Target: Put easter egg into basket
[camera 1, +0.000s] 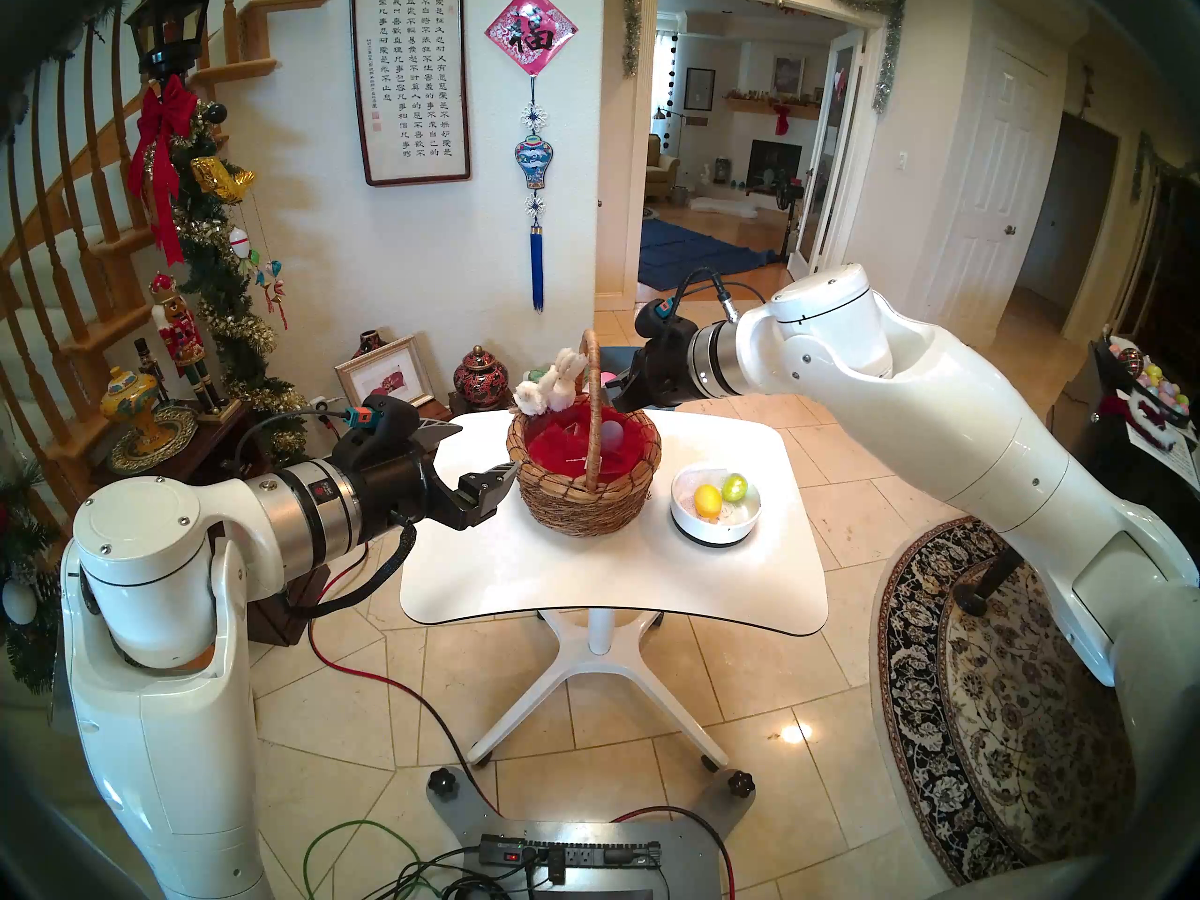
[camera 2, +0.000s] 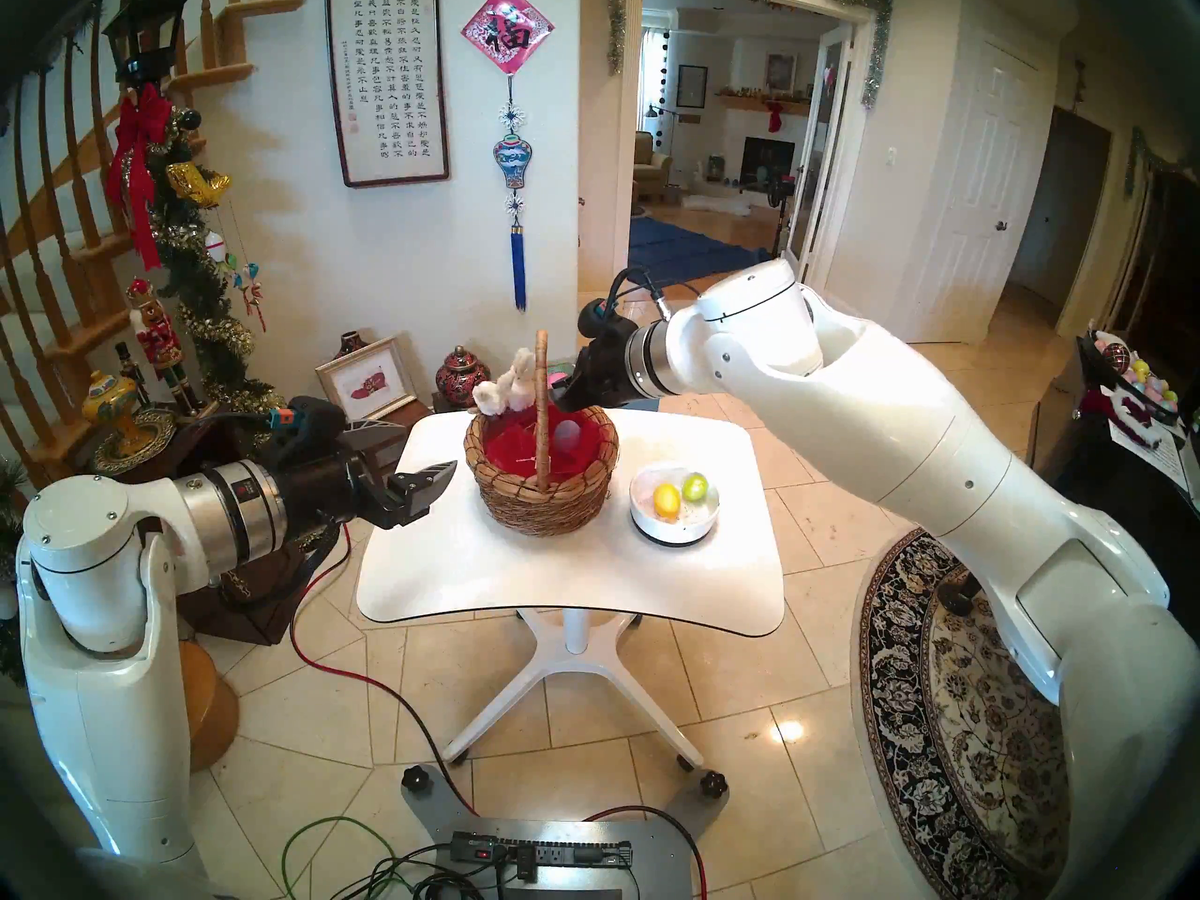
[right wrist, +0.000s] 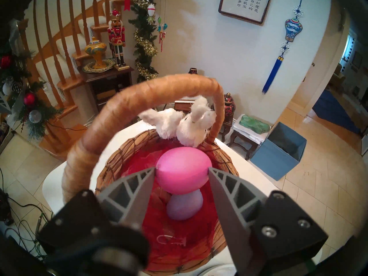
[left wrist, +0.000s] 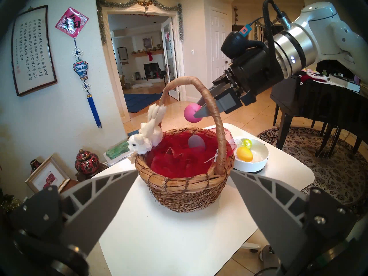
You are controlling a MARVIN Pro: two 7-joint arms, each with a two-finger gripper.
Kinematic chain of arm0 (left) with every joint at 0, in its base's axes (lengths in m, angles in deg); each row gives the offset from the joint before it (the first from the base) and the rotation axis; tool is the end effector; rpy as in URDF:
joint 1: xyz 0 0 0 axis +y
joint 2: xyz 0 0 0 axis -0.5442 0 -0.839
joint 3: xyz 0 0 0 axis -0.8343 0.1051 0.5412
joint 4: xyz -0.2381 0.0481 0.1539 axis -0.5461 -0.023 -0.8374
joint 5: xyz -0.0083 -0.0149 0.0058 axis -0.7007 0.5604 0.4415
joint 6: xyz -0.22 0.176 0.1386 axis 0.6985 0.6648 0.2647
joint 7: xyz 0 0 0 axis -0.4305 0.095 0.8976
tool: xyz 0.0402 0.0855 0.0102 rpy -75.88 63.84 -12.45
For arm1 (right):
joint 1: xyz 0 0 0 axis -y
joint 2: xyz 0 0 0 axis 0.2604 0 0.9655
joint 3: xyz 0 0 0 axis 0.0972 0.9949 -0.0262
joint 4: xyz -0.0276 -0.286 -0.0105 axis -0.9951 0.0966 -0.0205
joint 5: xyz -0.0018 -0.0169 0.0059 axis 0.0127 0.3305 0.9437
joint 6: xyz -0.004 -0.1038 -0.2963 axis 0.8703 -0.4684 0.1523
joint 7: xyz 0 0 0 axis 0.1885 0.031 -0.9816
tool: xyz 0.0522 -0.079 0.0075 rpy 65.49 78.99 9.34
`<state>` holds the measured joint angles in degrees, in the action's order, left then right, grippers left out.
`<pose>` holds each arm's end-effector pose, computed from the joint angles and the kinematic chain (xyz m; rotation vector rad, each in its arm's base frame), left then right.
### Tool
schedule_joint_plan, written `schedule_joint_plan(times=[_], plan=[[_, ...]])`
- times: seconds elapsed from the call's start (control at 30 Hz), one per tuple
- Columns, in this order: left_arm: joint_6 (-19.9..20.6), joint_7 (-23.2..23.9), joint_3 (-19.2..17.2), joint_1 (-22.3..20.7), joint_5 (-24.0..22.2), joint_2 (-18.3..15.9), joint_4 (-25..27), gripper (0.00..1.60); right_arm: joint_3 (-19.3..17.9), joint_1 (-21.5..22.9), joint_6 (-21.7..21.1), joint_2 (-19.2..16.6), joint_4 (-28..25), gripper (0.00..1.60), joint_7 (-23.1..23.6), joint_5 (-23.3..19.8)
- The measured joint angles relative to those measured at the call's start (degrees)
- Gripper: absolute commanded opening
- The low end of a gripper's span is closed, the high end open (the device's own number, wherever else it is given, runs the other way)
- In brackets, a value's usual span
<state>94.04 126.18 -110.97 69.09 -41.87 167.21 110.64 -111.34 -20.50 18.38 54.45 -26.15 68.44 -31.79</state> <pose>0.2852 0.0381 -0.1273 2.2019 -0.7697 1.6659 0.4731 0.0821 -0.1024 -2.2739 -1.0939 -1.2845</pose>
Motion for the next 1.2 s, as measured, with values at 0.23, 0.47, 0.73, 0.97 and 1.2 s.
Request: schedule_joint_plan(times=[0.23, 0.47, 0.73, 0.97, 1.2], plan=[[0.0, 0.0, 0.0, 0.0, 0.0, 0.0, 0.0, 1.6, -0.13, -0.9, 0.66, -0.48, -0.01, 0.85, 0.39, -0.89], [0.0, 0.0, 0.0, 0.0, 0.0, 0.0, 0.0, 1.6, -0.2, -1.15, 1.45, -0.76, 0.14, 0.87, 1.48, -1.85], [0.0, 0.0, 0.0, 0.0, 0.0, 0.0, 0.0, 1.6, -0.21, -1.15, 2.02, -0.88, 1.03, 0.85, 1.83, -2.42], [0.0, 0.0, 0.0, 0.0, 0.0, 0.0, 0.0, 1.6, -0.56, -1.25, 2.56, -0.86, 1.98, 0.86, 1.23, -3.39], [0.0, 0.0, 0.0, 0.0, 0.0, 0.0, 0.0, 1.6, -0.96, -1.65, 3.5, -0.85, 2.61, 0.87, 0.96, -4.75]])
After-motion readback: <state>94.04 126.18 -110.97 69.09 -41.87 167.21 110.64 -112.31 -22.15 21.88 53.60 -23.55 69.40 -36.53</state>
